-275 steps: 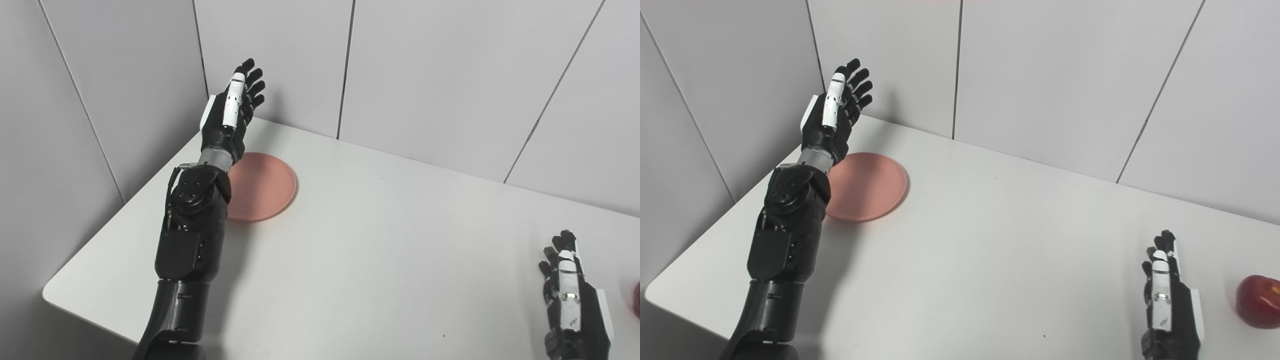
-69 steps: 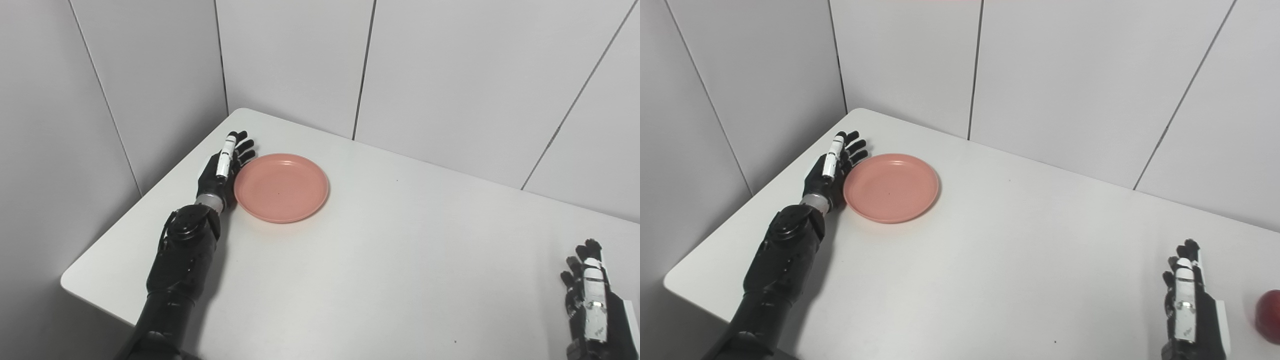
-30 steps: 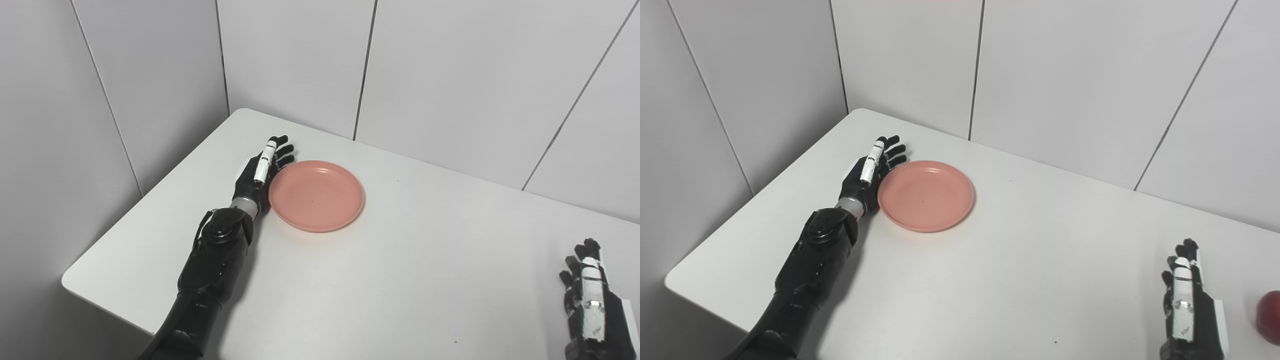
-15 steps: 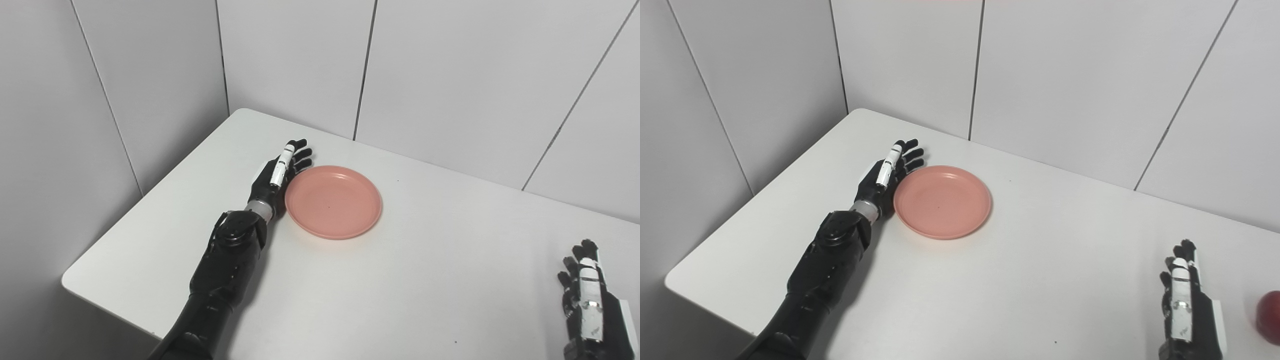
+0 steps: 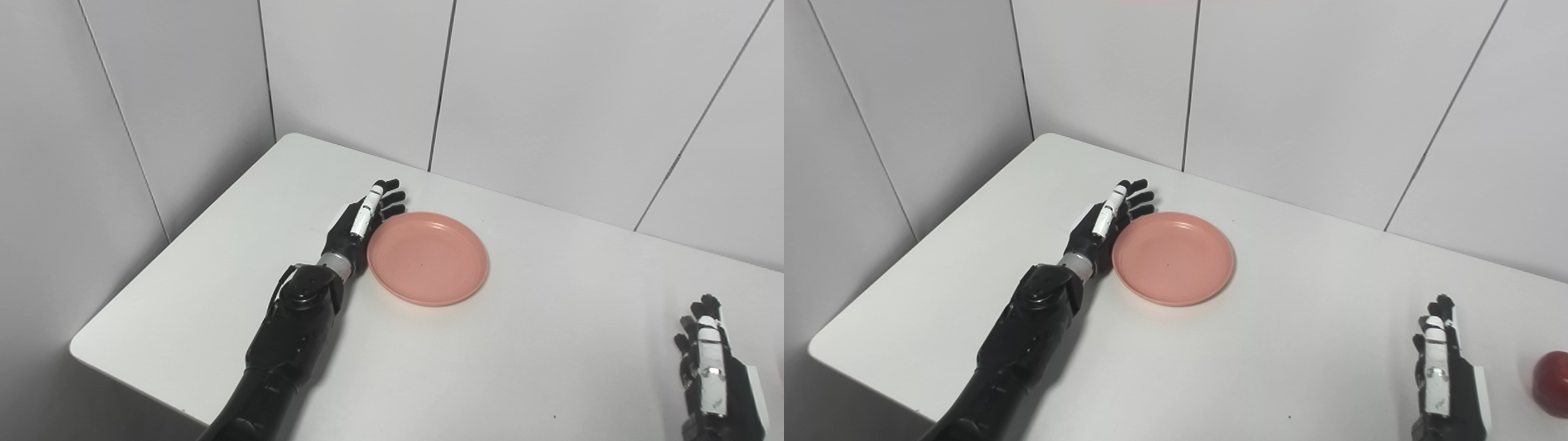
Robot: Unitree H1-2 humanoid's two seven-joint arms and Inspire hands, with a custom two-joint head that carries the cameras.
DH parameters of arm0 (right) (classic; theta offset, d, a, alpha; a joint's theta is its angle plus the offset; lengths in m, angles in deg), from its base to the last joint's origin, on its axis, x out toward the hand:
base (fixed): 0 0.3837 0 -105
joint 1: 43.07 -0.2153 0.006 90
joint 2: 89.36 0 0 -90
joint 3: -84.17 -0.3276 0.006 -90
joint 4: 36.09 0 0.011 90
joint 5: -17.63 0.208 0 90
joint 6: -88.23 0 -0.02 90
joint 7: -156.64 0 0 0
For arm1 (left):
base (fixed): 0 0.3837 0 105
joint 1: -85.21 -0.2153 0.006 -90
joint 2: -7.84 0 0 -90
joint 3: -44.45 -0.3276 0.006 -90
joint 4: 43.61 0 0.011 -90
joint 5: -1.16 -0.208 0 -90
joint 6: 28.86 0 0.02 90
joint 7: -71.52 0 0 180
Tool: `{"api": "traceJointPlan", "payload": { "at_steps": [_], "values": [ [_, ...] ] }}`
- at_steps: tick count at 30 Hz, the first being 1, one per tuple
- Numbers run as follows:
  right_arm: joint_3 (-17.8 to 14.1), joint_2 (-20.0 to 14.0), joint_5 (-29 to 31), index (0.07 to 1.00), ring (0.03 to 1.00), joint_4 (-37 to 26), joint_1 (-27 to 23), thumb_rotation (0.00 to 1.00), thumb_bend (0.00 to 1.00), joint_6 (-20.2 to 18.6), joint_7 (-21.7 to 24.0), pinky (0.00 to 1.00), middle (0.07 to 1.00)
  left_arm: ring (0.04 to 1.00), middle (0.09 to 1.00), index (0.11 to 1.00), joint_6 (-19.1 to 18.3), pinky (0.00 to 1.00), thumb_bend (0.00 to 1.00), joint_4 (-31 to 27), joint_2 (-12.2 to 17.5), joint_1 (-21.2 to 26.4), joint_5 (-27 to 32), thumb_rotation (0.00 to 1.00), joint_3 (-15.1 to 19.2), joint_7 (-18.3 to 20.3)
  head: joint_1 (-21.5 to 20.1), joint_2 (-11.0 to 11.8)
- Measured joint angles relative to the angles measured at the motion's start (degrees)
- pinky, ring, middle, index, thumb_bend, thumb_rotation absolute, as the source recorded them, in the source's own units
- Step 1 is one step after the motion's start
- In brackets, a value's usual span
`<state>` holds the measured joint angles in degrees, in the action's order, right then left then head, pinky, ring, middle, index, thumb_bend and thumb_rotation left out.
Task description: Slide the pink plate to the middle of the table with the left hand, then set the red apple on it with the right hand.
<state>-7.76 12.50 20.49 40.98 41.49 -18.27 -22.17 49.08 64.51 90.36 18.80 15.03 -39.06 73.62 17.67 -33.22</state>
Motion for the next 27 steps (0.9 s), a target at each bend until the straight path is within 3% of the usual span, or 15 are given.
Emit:
{"api": "traceJointPlan", "payload": {
  "at_steps": [19, 27],
  "values": [
    [-0.05, 0.84, 0.76, 0.995, 0.951, 1.14, 0.0, 1.0, 0.18, 1.61, 0.01, 1.0, 0.985, 0.885, 0.891, 0.869, -4.16, 0.86, 0.34, -4.78, -4.65, -0.8, -2.51, 1.0, -4.21, -0.01, -3.07, -1.76],
    [0.33, 1.54, 0.21, 0.998, 0.961, 1.13, -0.01, 1.0, 0.19, 1.61, -0.26, 1.0, 0.989, 0.893, 0.899, 0.881, -4.4, 0.87, 0.34, -5.23, -6.56, -1.09, -2.98, 1.0, -4.64, 0.05, -6.86, -3.25]
  ]
}}
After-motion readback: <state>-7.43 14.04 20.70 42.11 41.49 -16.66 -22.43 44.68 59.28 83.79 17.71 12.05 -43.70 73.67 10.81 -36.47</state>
